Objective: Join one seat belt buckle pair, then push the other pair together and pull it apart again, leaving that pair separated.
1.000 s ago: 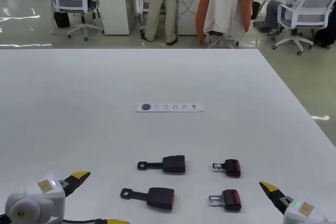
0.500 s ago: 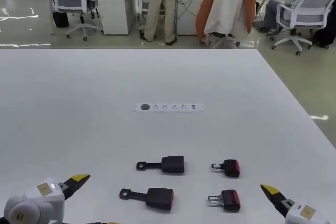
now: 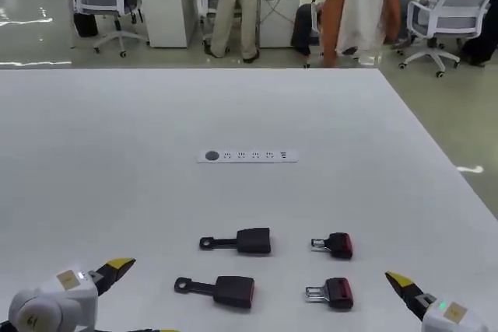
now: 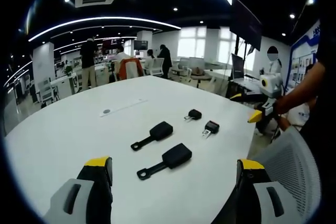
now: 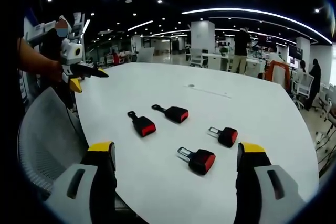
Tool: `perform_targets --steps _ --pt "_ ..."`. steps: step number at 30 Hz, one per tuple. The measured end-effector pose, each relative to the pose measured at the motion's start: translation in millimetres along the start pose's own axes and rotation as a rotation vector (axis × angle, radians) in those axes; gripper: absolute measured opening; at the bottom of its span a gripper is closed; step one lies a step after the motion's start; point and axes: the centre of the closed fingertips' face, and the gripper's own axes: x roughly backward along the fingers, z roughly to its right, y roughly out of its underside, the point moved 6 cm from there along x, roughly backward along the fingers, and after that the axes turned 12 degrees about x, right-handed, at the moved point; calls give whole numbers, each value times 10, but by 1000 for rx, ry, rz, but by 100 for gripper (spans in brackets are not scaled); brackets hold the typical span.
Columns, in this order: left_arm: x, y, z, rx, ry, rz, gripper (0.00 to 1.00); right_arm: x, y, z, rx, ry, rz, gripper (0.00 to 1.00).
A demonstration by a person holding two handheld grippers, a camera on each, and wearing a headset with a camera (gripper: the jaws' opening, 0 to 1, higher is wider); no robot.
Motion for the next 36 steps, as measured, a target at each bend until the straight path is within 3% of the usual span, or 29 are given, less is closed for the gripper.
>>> perform_targets --steps 15,36 --pt "-130 -27 1 -7 16 -21 100 -28 43 45 -15 -1 -10 95" --pt "-373 1 -137 18 24 -59 99 -309 162 225 -26 -20 -40 94"
